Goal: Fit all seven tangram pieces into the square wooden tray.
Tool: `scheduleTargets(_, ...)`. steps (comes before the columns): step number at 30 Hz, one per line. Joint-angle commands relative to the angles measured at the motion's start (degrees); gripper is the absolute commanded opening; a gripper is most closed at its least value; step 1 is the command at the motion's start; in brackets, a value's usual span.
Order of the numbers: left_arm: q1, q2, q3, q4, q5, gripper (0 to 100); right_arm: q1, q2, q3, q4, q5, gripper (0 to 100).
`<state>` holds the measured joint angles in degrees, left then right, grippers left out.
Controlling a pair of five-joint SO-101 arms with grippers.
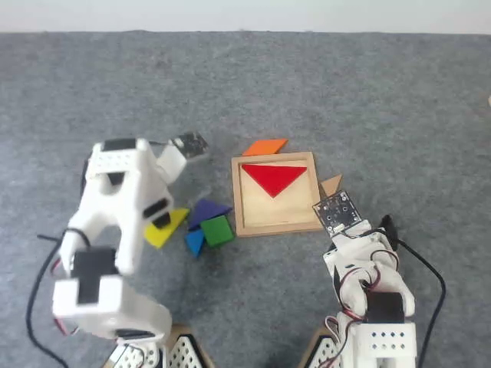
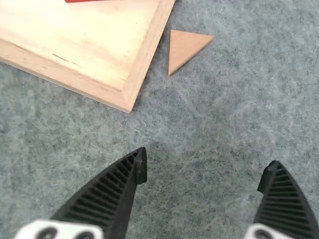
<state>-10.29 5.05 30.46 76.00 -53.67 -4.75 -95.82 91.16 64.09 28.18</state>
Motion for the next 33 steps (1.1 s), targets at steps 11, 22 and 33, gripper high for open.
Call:
scheduleTargets(11, 2.99, -29.27, 21.14, 6.51, -0.62, 8, -0.04, -0.13, -0.62, -1.36, 1.67, 36.1)
scheduleTargets(22, 2.11, -38.51, 22.73, 14.42, -1.49, 9, -0.04, -0.13, -0.62, -1.36, 1.76, 36.1)
scheduleTargets(33, -8.62, -31.12, 25.8, 11.52, -2.64, 9, 0.04, -0.13, -0.62, -1.27, 1.76, 36.1)
